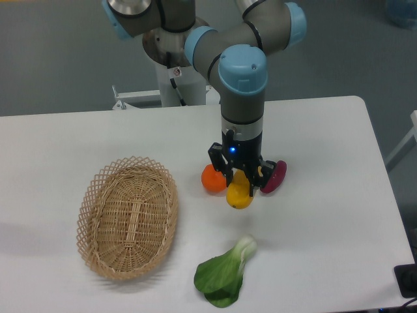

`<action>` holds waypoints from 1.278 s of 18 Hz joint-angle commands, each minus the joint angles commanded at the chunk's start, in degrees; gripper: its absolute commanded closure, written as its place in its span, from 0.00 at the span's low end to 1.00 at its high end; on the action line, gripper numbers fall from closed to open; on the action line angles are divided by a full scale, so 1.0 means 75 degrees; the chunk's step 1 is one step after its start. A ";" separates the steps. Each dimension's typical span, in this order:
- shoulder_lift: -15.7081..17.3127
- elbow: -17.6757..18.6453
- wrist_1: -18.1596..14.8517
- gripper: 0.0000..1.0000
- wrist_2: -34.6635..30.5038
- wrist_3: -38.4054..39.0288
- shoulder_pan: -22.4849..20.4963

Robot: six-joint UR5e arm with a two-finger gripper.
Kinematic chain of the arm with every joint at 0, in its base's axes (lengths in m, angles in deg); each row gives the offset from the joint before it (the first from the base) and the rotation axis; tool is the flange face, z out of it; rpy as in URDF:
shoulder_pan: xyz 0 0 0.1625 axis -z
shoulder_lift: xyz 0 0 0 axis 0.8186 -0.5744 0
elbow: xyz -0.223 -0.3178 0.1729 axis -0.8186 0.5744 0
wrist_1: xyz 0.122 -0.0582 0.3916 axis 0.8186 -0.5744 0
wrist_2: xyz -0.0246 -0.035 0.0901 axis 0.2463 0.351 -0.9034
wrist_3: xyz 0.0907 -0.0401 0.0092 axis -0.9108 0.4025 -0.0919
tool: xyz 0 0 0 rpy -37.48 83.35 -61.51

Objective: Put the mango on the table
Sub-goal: 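Lift the gripper holding the yellow mango up off the table, then carry the mango beside the purple sweet potato and lower it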

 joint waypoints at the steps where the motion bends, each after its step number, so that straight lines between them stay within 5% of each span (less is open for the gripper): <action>1: 0.0000 0.0023 0.0012 0.51 0.0000 0.0000 -0.0012; 17: -0.0023 0.0176 0.0117 0.51 -0.0035 -0.0831 -0.0304; 23: -0.0164 0.0479 0.0152 0.51 -0.0024 -0.2224 -0.0949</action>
